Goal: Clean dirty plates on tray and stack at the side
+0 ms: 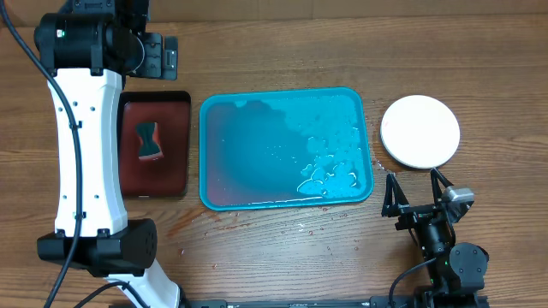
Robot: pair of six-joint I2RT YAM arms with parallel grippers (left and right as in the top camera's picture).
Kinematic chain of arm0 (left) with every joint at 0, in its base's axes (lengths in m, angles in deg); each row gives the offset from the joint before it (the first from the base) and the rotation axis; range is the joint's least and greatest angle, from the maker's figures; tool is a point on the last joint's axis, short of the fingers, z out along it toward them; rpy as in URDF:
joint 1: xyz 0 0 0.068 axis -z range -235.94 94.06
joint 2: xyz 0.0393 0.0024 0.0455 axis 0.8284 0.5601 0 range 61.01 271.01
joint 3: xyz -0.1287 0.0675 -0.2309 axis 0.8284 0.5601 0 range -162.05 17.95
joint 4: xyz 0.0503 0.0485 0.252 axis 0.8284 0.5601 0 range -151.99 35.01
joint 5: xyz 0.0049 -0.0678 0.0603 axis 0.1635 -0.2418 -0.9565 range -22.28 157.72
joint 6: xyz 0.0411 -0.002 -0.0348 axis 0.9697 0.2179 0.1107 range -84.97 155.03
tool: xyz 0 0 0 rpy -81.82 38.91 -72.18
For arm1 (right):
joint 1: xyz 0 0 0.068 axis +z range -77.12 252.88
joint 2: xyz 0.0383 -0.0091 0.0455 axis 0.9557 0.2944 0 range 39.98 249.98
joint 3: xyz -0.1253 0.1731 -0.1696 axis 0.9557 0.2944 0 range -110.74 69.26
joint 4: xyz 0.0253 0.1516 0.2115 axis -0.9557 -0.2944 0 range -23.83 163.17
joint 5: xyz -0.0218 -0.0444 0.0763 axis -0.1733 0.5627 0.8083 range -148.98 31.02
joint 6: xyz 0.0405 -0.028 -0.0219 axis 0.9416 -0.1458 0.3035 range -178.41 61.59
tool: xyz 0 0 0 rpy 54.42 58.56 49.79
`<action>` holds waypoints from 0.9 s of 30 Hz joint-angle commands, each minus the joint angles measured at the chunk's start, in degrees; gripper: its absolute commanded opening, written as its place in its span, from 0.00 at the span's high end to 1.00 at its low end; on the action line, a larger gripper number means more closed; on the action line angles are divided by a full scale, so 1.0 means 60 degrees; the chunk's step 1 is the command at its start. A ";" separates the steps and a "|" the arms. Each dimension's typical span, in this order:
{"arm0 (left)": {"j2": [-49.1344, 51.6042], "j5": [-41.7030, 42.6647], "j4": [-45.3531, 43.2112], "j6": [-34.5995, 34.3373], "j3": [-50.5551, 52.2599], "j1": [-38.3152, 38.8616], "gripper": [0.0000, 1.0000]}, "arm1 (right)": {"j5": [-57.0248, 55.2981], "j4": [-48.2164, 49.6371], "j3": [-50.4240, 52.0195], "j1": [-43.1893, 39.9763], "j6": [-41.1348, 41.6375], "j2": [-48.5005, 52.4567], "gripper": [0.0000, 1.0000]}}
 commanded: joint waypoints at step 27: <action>-1.3238 0.1344 -1.0830 0.0251 1.5511 0.0120 0.00 | 0.0087 0.0026 0.0102 0.0084 -0.0178 -0.0113 0.00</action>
